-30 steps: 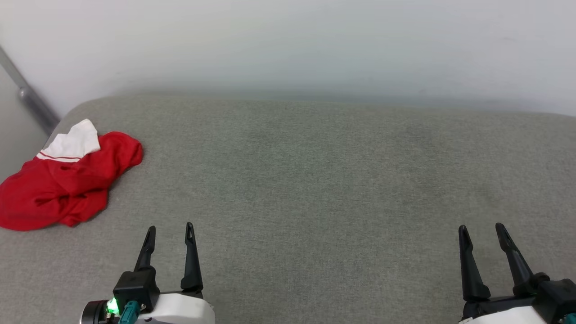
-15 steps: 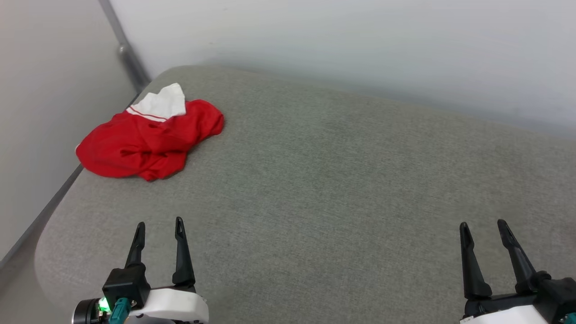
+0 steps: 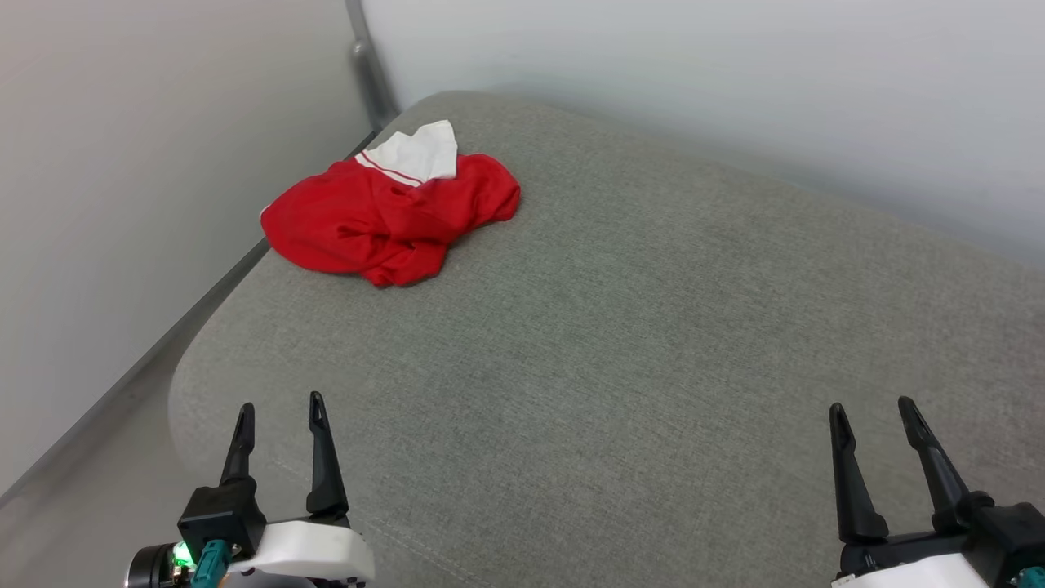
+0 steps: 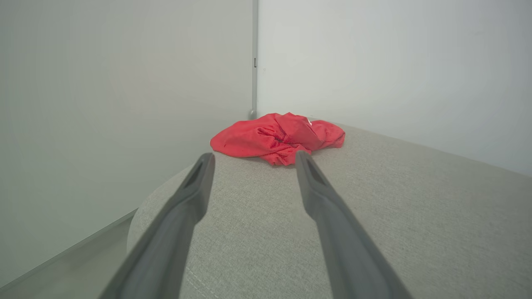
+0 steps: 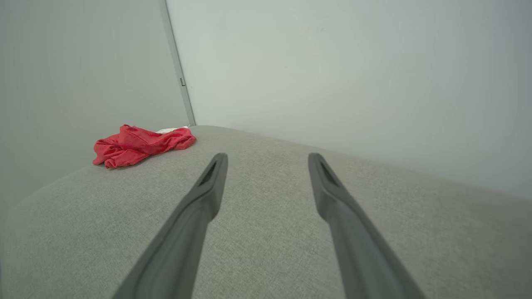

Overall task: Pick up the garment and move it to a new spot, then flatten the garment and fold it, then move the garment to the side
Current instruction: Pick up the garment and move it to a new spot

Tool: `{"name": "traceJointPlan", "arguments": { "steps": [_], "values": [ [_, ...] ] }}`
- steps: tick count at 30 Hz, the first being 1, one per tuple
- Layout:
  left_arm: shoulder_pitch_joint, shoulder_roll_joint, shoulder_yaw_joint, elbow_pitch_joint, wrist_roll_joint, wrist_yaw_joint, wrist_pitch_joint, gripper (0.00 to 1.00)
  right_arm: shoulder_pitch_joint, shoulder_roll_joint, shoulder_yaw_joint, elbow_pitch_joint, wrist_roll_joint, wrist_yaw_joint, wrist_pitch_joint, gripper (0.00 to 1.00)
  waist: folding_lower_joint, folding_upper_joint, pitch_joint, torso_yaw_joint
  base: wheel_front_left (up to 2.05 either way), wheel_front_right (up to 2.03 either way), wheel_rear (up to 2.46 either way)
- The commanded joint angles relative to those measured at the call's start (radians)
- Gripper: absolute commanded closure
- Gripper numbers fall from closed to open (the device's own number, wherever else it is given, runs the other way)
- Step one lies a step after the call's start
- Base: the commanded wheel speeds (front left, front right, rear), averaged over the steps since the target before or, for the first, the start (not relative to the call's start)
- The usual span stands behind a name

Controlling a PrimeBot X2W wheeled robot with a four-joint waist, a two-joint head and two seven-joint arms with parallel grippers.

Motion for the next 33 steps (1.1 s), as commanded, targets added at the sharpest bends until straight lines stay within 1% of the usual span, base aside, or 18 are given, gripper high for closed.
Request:
{"name": "traceJointPlan", "arguments": {
  "steps": [1,8,11,17,20,26,29,31,33],
  "values": [
    [-0.005,-0.001,0.002,-0.002,-0.004,0.006,-0.003,0.0,-0.005,0.0,0.001,-0.002,-0.003,-0.001,-0.002,0.0,0.0,0.0,0.004,0.022,0.0,0.0,0.0],
    [0.002,-0.001,0.017,-0.002,-0.008,0.016,-0.003,0.0,-0.02,0.0,0.017,0.003,-0.016,-0.001,-0.002,0.0,0.0,0.0,0.015,0.033,0.0,0.0,0.0],
    [-0.012,-0.001,0.031,0.002,-0.011,0.01,-0.003,0.0,-0.023,0.0,0.011,0.004,-0.008,-0.001,-0.002,0.0,0.0,0.0,0.017,0.032,0.0,0.0,0.0],
    [-0.094,0.011,0.11,0.018,0.004,-0.043,-0.003,0.0,-0.034,0.0,0.01,-0.011,-0.025,-0.001,-0.002,0.0,0.0,0.0,0.053,0.007,0.0,0.0,0.0],
    [-0.172,0.034,0.153,0.036,0.004,-0.074,-0.003,0.0,-0.052,0.0,0.01,-0.023,-0.048,-0.001,-0.002,0.0,0.0,0.0,0.094,-0.012,0.0,0.0,0.0],
    [-0.41,0.097,0.246,0.098,-0.041,-0.141,-0.003,0.0,-0.114,0.0,0.001,-0.067,-0.113,-0.001,-0.002,0.0,0.0,0.0,0.222,-0.066,0.0,0.0,0.0],
    [-0.531,0.155,0.306,0.147,-0.07,-0.161,-0.003,0.0,-0.148,0.0,-0.008,-0.1,-0.13,-0.001,-0.002,0.0,0.0,0.0,0.296,-0.098,0.0,0.0,0.0],
    [-0.605,0.182,0.331,0.206,-0.092,-0.18,-0.003,0.0,-0.166,0.0,-0.009,-0.125,-0.143,-0.001,-0.002,0.0,0.0,0.0,0.335,-0.115,0.0,0.0,0.0],
    [-0.685,0.228,0.356,0.26,-0.11,-0.197,-0.003,0.0,-0.181,0.0,-0.009,-0.149,-0.153,-0.001,-0.002,0.0,0.0,0.0,0.371,-0.129,0.0,0.0,0.0]
  ]
}}
